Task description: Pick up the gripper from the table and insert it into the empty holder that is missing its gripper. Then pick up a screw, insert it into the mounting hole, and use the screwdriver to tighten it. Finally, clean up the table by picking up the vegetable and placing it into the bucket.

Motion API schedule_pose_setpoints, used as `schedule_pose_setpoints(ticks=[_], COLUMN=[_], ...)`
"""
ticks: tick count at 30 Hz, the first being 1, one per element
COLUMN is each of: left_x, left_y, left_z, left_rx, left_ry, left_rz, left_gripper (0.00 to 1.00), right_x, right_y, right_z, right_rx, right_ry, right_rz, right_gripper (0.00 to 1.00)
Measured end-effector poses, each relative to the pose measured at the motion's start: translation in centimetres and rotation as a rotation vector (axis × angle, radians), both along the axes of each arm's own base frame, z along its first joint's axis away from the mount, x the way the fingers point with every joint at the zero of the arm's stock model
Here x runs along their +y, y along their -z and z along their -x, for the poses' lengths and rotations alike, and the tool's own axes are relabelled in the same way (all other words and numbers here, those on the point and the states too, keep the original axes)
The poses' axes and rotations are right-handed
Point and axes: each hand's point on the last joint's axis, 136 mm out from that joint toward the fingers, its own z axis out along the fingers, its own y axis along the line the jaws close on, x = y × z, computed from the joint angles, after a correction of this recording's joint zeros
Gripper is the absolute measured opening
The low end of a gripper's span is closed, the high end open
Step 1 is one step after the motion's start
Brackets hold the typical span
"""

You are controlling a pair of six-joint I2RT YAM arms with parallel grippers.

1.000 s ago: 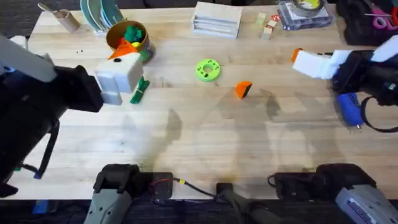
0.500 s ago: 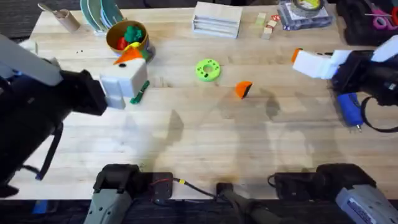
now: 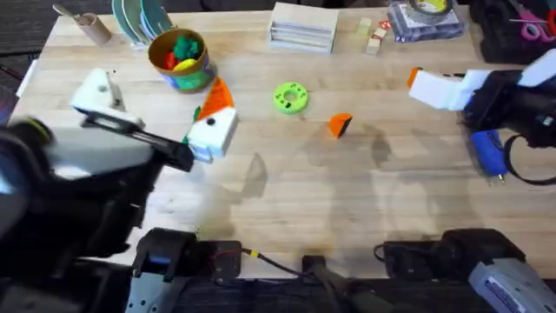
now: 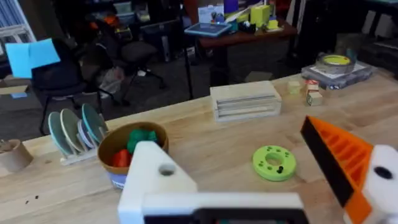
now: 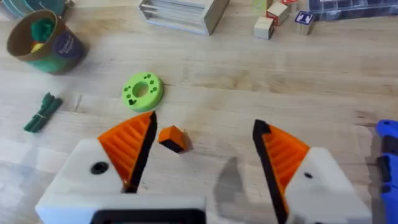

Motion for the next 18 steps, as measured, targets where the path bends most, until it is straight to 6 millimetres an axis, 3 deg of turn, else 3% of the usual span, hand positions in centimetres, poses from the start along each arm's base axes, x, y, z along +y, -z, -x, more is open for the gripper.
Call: schedule_pose_setpoints(ticks=[8, 18], left_x=[-1.9, -3.6], left_y=[5.1, 6.9], left_z=[-0.6, -0.7], left_rx=[-0.053, -0.061], left_ry=[0.087, 0.159], left_rz=[0.008, 0.011], left_gripper=[0.992, 0.994], right_x=[0.0, 0.0], right_y=[0.0, 0.0], right_z=[0.0, 0.0], right_rx=[0.0, 0.0], right_ry=[0.0, 0.0], right_rz=[0.0, 0.0], right_gripper=[0.992, 0.991])
